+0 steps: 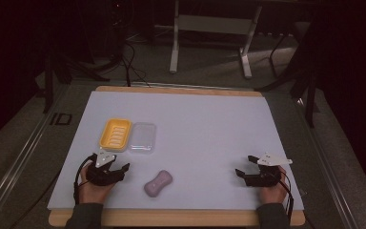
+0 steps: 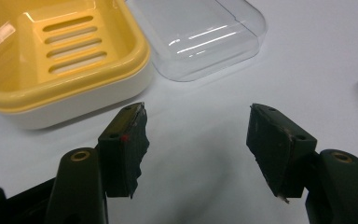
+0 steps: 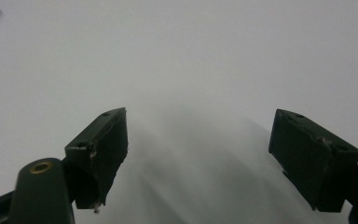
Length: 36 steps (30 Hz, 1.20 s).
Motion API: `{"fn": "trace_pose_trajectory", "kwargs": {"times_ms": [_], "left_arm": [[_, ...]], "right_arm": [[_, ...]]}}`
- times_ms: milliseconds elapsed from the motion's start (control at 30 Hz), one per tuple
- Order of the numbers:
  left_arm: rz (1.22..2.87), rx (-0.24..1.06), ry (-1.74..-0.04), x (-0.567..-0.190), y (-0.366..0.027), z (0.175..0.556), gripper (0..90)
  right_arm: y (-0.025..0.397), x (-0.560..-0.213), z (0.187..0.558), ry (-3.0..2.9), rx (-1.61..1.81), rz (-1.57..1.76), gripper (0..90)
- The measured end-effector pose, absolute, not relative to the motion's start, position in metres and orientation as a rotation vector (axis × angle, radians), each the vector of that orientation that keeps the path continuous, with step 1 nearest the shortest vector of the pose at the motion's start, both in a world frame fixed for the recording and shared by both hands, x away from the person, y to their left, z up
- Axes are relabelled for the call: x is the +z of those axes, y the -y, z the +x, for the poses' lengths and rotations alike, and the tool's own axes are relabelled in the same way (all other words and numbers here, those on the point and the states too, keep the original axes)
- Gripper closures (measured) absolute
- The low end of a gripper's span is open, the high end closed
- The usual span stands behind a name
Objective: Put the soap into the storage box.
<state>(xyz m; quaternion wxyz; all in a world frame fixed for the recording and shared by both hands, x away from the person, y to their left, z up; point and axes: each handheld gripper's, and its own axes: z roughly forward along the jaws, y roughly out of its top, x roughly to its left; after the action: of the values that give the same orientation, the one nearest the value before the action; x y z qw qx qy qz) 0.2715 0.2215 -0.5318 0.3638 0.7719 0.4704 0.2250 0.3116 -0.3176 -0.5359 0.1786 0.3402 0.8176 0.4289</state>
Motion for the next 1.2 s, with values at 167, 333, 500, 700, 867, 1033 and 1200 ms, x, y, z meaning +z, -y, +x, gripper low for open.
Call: {"fn": "trace_pose_trajectory", "kwargs": {"times_ms": [167,333,500,700,867,1033,1200], "left_arm": [[2.007,0.535,-1.231,-0.534,-0.222,0.273,37.5],[2.010,0.523,-1.213,-0.531,-0.219,0.271,37.6],[2.017,0.533,-1.198,-0.527,-0.216,0.268,38.1],[2.008,0.529,-1.191,-0.521,-0.214,0.265,38.9],[2.015,0.509,-1.171,-0.515,-0.209,0.264,39.2],[2.039,0.518,-1.165,-0.513,-0.205,0.263,39.1],[2.046,0.502,-1.155,-0.509,-0.203,0.261,38.6]], "right_arm": [[0.317,-0.536,0.312,-2.316,1.200,0.963,17.8],[0.318,-0.536,0.312,-2.312,1.204,0.972,16.9],[0.318,-0.536,0.313,-2.312,1.204,0.975,16.3],[0.318,-0.536,0.312,-2.311,1.202,0.975,16.2],[0.318,-0.536,0.313,-2.312,1.206,0.974,16.2],[0.318,-0.536,0.312,-2.309,1.209,0.969,16.2],[0.318,-0.536,0.312,-2.310,1.209,0.969,16.2]]}}
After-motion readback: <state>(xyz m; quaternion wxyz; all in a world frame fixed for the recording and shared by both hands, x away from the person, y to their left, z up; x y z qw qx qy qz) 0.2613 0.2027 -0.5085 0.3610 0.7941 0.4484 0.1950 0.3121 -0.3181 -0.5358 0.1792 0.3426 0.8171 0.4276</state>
